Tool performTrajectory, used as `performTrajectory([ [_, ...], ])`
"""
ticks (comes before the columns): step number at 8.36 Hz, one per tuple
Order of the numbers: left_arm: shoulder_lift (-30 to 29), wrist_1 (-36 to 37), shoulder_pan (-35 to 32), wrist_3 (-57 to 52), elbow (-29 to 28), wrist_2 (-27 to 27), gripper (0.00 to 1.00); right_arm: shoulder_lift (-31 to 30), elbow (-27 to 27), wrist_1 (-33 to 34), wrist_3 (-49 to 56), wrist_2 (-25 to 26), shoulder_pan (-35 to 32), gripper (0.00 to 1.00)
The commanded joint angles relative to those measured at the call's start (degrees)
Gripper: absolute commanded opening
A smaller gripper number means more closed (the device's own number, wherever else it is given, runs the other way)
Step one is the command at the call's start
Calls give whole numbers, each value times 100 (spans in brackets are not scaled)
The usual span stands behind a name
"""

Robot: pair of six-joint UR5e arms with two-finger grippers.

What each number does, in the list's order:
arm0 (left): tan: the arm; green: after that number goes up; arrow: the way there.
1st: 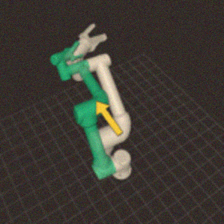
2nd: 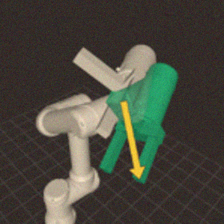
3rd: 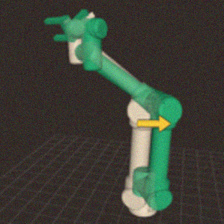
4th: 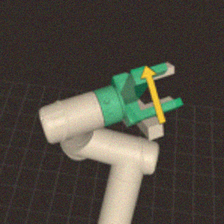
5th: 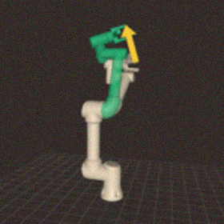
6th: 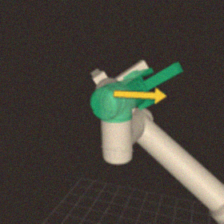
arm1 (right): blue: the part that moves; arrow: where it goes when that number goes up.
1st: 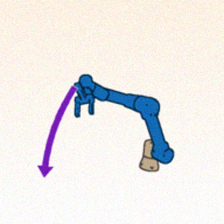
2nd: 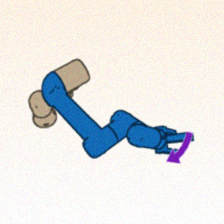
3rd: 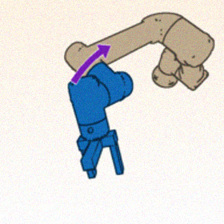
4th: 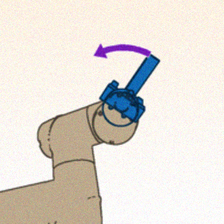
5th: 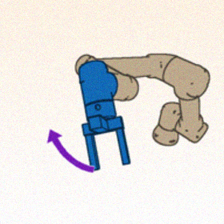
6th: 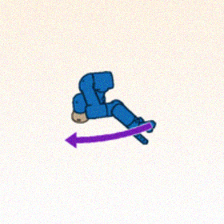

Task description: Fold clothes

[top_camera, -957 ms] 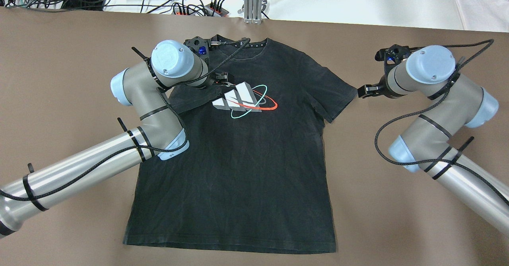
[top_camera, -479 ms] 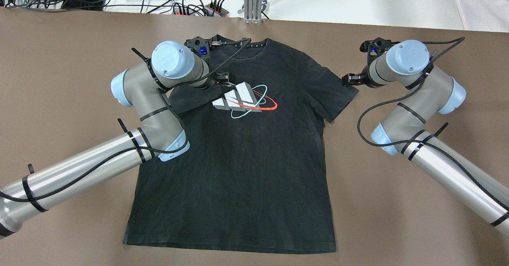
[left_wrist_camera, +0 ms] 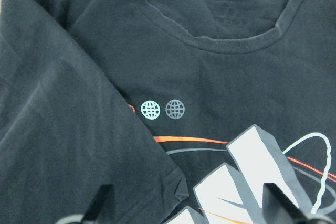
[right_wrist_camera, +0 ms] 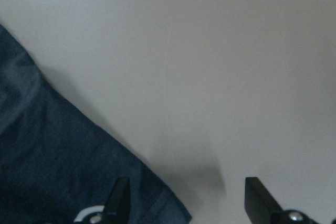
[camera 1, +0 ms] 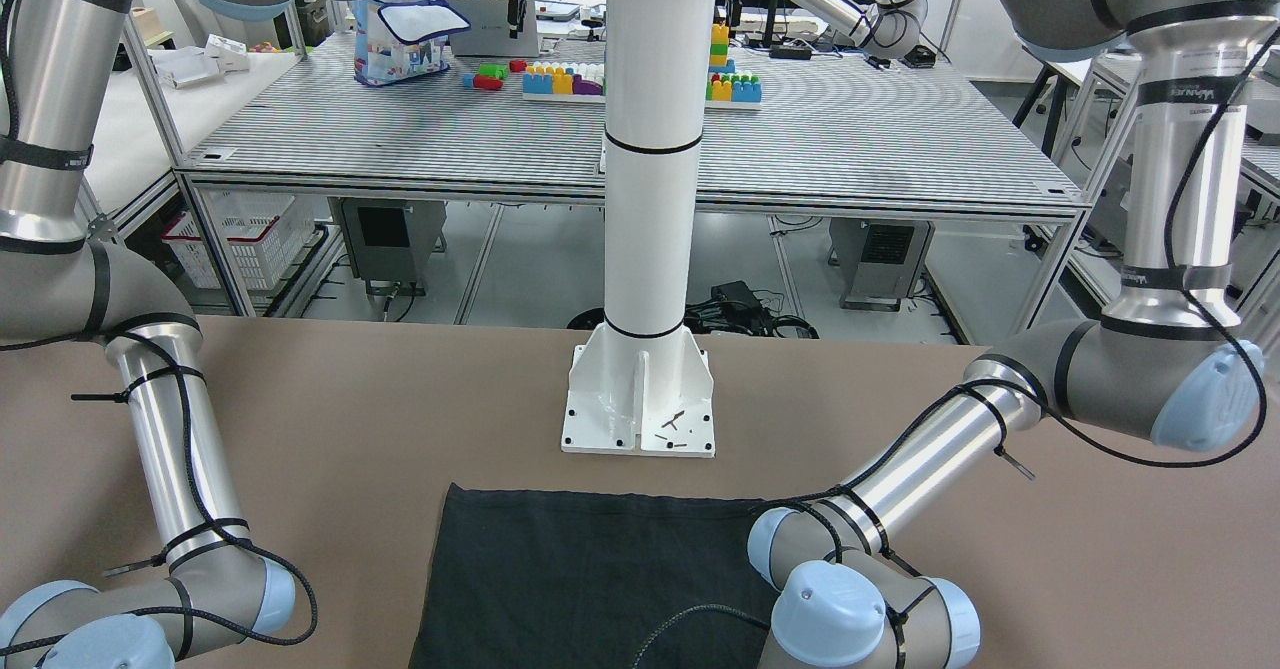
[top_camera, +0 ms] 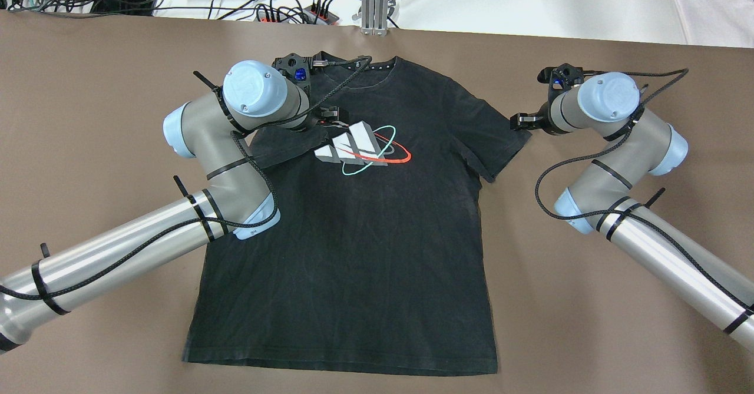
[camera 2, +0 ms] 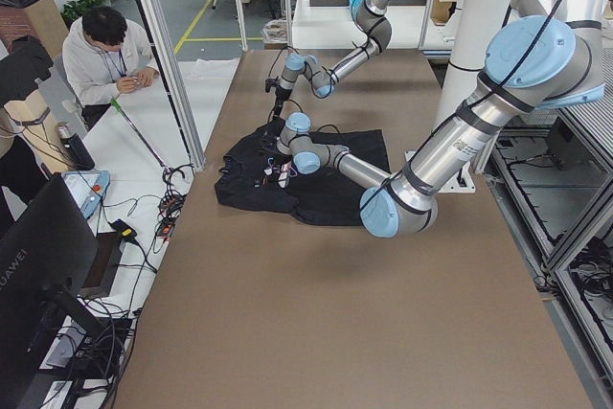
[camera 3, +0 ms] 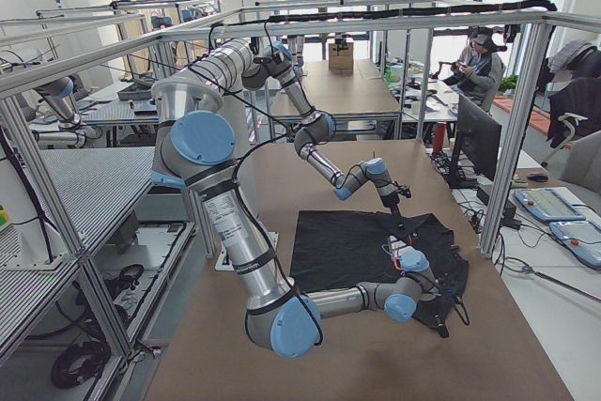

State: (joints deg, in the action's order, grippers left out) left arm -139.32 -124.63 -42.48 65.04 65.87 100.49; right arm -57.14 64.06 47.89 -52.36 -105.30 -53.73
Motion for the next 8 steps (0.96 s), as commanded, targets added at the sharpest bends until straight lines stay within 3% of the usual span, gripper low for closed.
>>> performTrajectory([
  [1,1,9,-5,-9,-4,-3,100,-78,54,-96,-186,62,91,62],
  [5,10,9,-14,-9,-4,-3,100,-104,107,-87,-196,62,109,5],
  [6,1,9,-14,-17,-4,6,100,-104,203,-52,-204,62,109,0],
  [8,10,9,-49,-26,4,58,100,-52,492,79,-572,54,117,0],
])
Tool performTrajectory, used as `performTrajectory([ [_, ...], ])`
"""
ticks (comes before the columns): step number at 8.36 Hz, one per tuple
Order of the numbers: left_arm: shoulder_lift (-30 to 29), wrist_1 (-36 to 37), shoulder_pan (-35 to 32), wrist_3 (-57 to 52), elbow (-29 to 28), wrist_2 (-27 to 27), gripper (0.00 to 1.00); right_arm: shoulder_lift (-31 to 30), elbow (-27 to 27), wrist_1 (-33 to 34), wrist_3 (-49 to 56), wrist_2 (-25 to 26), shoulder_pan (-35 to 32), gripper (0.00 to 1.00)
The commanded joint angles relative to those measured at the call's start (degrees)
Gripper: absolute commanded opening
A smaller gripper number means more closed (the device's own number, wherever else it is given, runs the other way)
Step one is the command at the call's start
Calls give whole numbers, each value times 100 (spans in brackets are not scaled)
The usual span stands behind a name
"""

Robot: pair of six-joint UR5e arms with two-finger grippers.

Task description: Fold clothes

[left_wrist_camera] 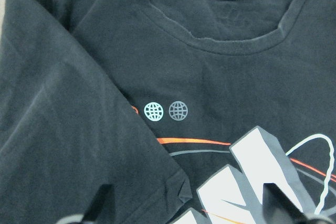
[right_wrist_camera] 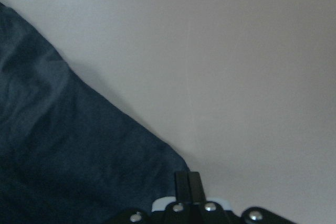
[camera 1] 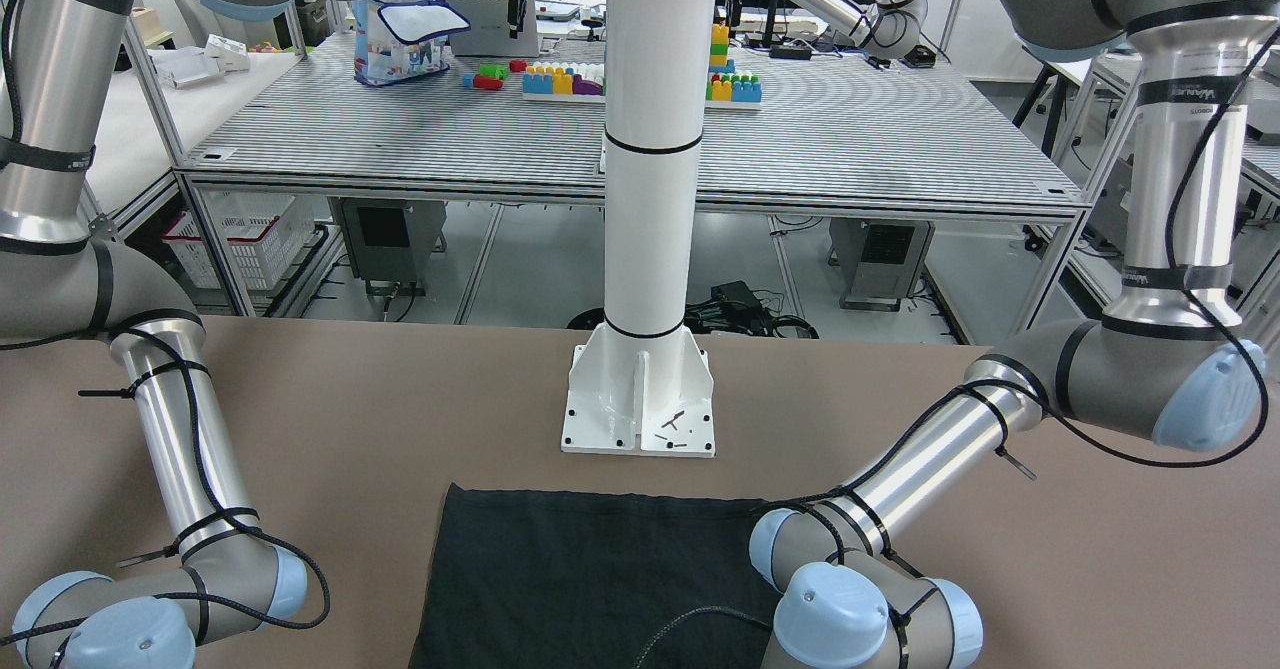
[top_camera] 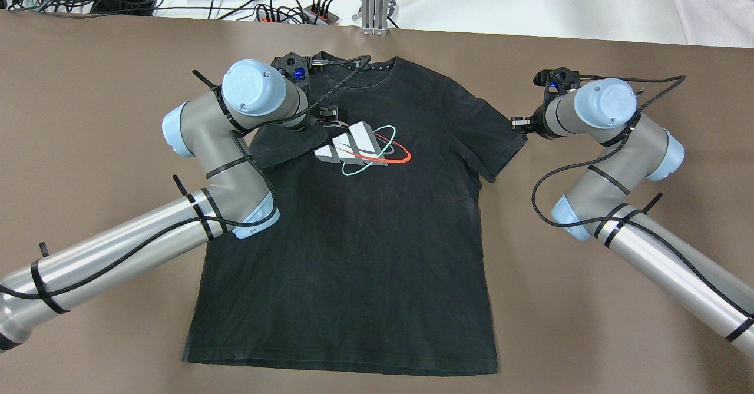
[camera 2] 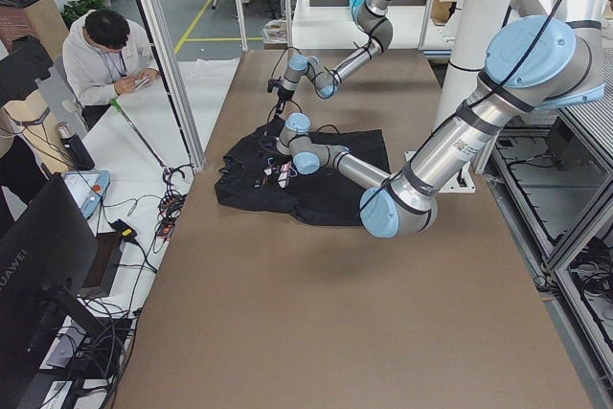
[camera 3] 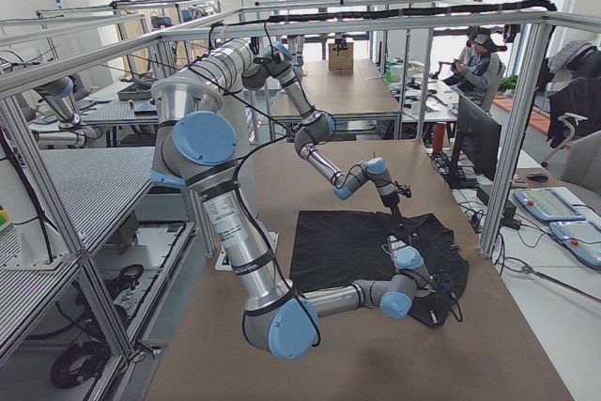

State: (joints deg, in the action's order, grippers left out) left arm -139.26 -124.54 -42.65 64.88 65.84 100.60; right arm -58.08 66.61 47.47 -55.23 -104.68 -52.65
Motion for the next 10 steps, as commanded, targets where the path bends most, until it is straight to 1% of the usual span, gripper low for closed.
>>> performTrajectory([
  [1,4,9,-59,-36,8,83,100,104,525,453,-461,-9,9,0],
  [2,13,9,-172,-158,8,231,100,270,815,891,-767,-9,9,0],
  [3,65,9,-278,-360,-1,354,100,541,888,1200,-1127,-9,35,0],
  [4,144,9,-322,-527,-1,364,100,787,871,1403,-1574,0,244,0],
  [5,197,9,-366,-650,-1,364,100,1121,810,1771,-1892,18,420,0],
  [6,250,0,-393,-695,-1,373,100,1463,731,2114,-2165,383,639,0],
  [7,268,-9,-393,-713,-1,373,100,1902,321,2222,-2420,805,833,0],
  [8,277,-9,-402,-713,-1,373,100,2211,-57,2223,-2562,939,948,0],
  [9,277,-9,-402,-713,-1,373,100,2240,-104,2223,-2581,1002,1019,0],
  [10,277,-9,-402,-713,-1,373,100,2231,-122,2223,-2650,1220,1107,0],
])
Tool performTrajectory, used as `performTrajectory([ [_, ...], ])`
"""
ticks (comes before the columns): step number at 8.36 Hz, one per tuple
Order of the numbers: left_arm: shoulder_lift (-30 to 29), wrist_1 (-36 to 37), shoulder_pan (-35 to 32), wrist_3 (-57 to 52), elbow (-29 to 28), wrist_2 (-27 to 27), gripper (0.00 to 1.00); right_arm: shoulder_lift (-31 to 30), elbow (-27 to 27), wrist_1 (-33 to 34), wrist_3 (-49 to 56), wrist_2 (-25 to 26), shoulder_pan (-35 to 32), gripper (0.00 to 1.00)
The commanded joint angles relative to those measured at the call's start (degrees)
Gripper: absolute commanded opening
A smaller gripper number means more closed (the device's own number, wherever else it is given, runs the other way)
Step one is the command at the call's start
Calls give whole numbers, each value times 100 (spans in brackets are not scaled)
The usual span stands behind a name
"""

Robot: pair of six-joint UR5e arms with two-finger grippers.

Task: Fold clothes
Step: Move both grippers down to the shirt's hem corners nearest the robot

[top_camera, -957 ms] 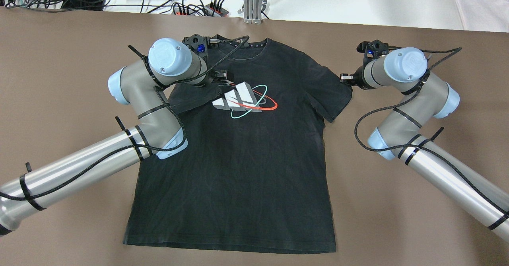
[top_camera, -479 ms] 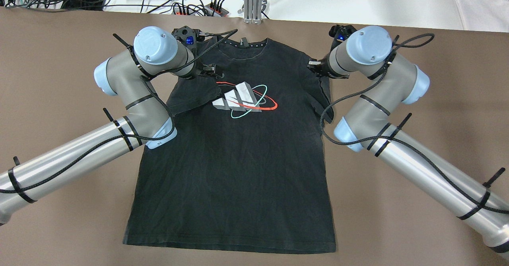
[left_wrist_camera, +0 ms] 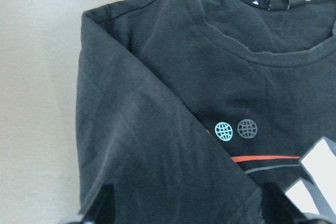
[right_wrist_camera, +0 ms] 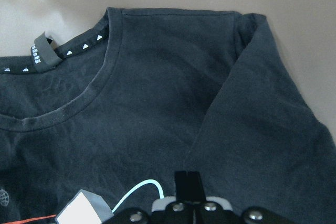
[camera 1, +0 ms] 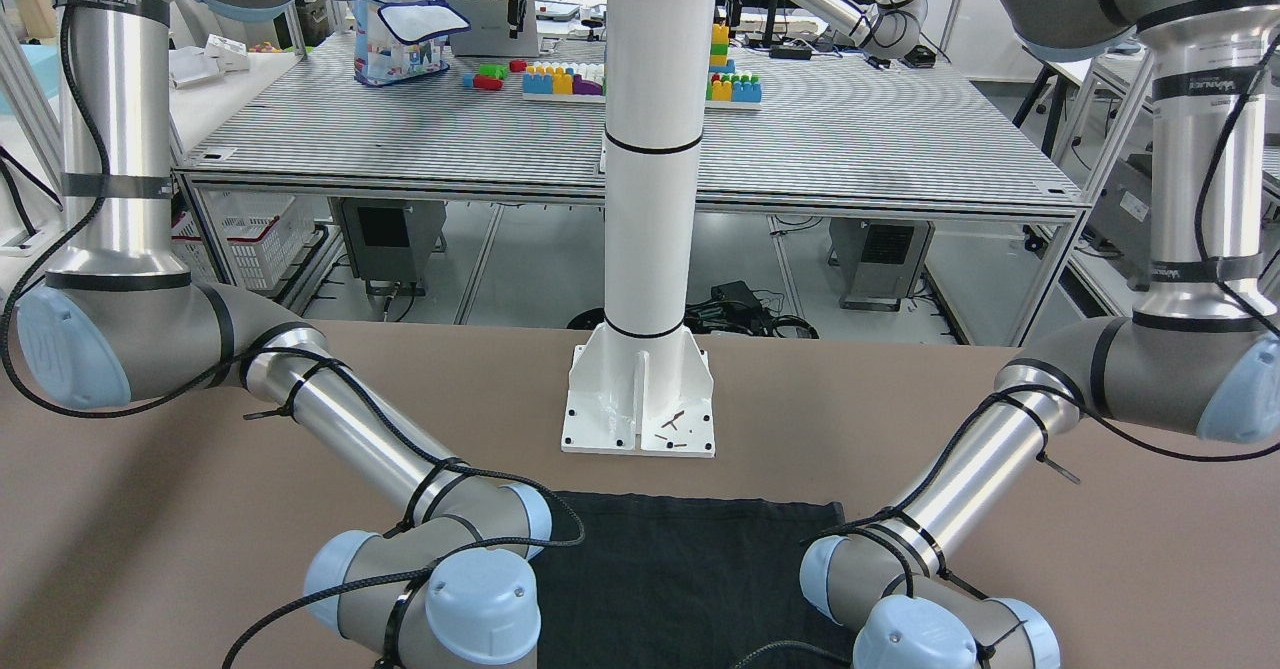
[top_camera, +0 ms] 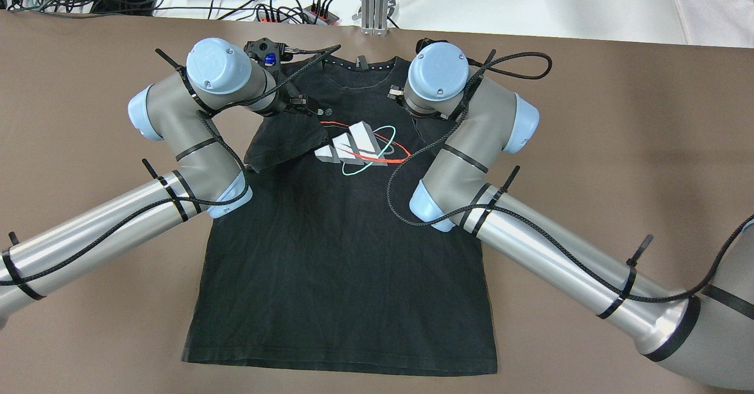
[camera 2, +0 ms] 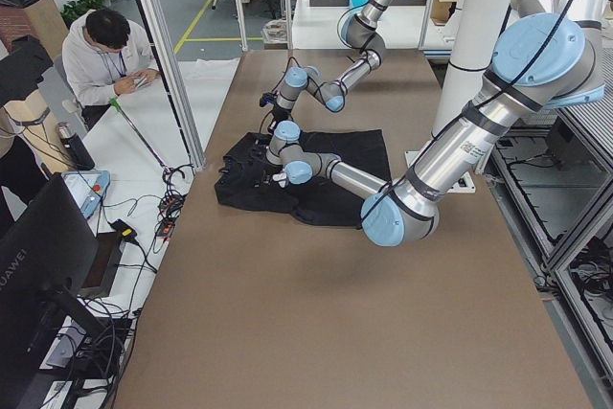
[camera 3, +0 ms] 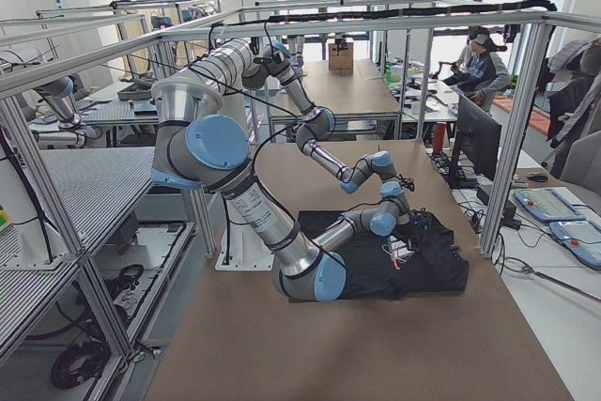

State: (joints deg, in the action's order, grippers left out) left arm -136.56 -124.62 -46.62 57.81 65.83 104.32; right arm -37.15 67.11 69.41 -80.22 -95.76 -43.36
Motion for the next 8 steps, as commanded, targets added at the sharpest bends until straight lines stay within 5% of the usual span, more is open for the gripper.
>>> performTrajectory([
  [1,41,-10,4,-6,0,1,100,103,-242,20,-143,634,327,1],
  [2,50,-19,4,-6,0,1,100,59,-251,20,-56,733,363,88],
  [5,50,-1,4,2,192,-17,100,-264,132,29,428,664,425,94],
  [8,881,8,92,561,1462,-78,100,-1492,1729,125,587,655,722,95],
])
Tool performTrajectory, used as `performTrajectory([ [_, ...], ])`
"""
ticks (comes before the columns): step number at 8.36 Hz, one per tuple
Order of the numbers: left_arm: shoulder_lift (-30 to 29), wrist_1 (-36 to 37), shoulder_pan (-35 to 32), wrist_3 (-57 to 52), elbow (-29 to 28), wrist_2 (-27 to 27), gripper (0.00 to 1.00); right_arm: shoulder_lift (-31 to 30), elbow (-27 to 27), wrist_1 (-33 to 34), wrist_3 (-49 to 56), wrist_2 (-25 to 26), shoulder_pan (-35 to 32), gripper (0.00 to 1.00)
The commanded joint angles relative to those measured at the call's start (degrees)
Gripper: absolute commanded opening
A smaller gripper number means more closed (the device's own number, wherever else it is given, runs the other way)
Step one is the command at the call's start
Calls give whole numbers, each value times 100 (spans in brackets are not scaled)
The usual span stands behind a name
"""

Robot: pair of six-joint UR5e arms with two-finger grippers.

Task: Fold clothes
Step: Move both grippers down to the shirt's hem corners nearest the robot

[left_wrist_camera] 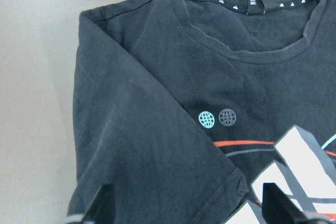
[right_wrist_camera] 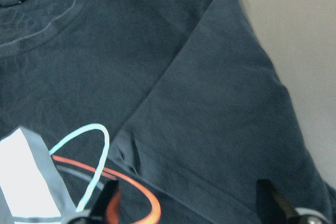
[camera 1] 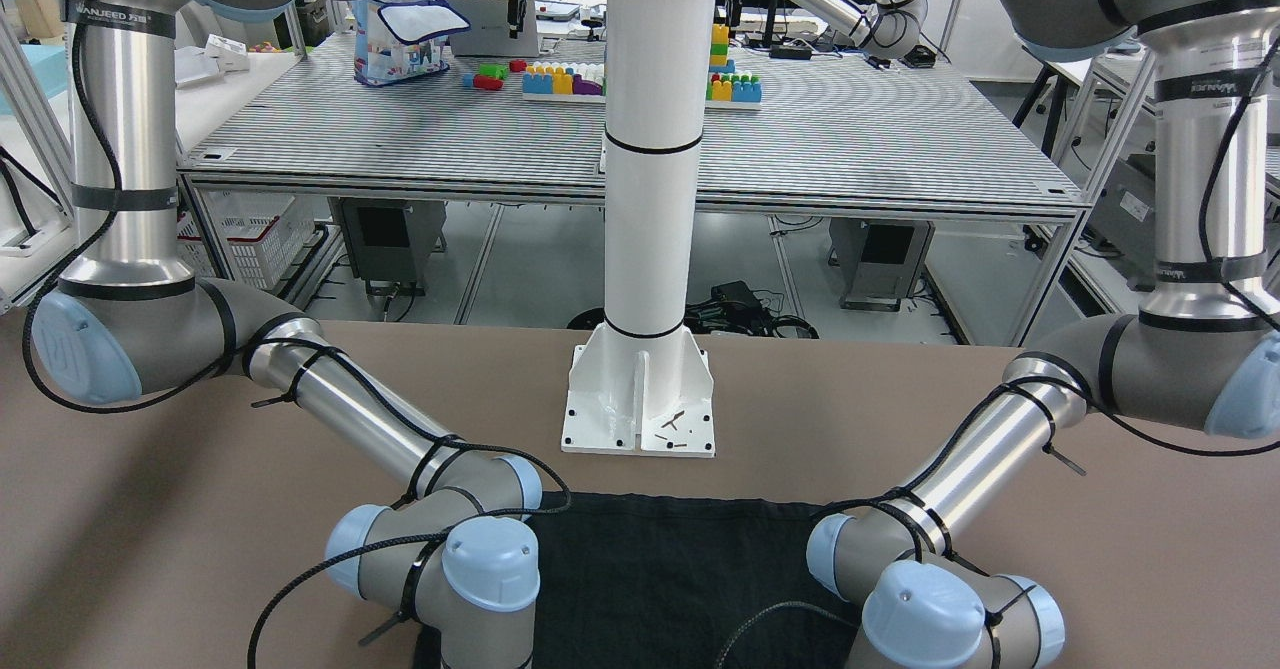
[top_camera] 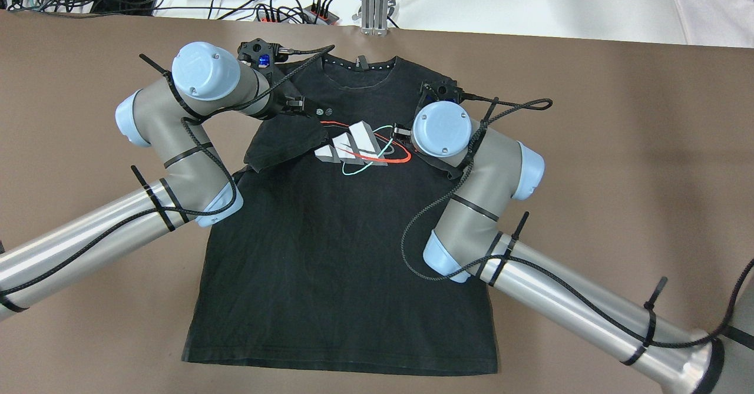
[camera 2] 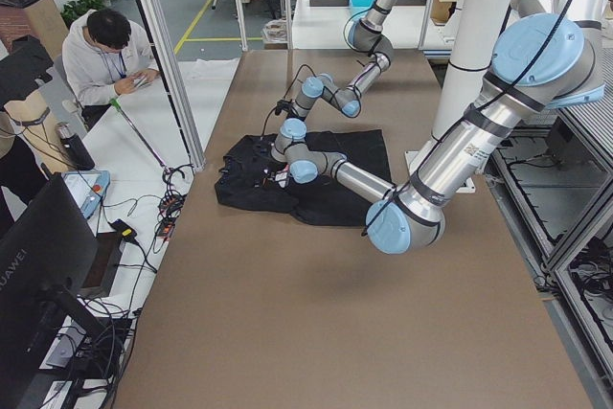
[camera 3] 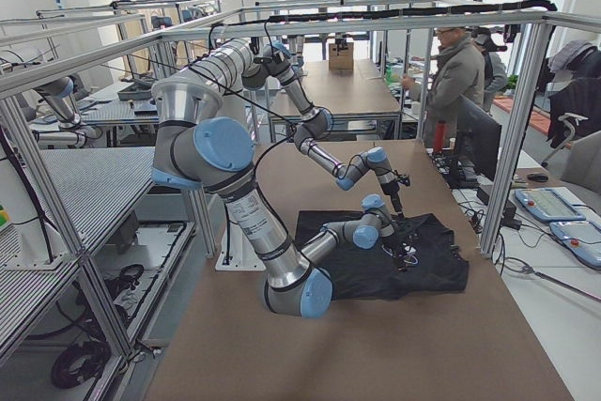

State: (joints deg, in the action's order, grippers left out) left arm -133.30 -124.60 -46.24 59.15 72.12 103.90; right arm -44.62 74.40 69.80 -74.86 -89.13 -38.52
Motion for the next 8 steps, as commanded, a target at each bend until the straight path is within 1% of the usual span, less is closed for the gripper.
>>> performTrajectory([
  [1,1004,14,271,709,1491,-54,100,-1150,1763,443,-36,36,596,95],
  [2,1548,14,526,912,2211,-193,100,-1589,2580,794,-176,54,791,95],
  [3,2197,14,903,1236,2941,-490,100,-2177,3353,868,-421,245,1115,95],
  [4,2813,14,1315,1387,3531,-850,100,-2565,3822,868,-441,673,1527,95],
  [5,3402,14,1728,1528,3998,-1141,100,-2865,4027,877,-511,982,1897,95],
  [6,3912,75,2081,1651,4377,-1387,100,-3094,4134,877,-720,1142,2170,95],
  [7,4318,93,2441,1827,4633,-1573,100,-3401,4335,877,-757,1196,2382,95],
  [8,4626,93,2827,2002,4775,-1766,100,-3813,4685,868,-819,1214,2602,95],
])
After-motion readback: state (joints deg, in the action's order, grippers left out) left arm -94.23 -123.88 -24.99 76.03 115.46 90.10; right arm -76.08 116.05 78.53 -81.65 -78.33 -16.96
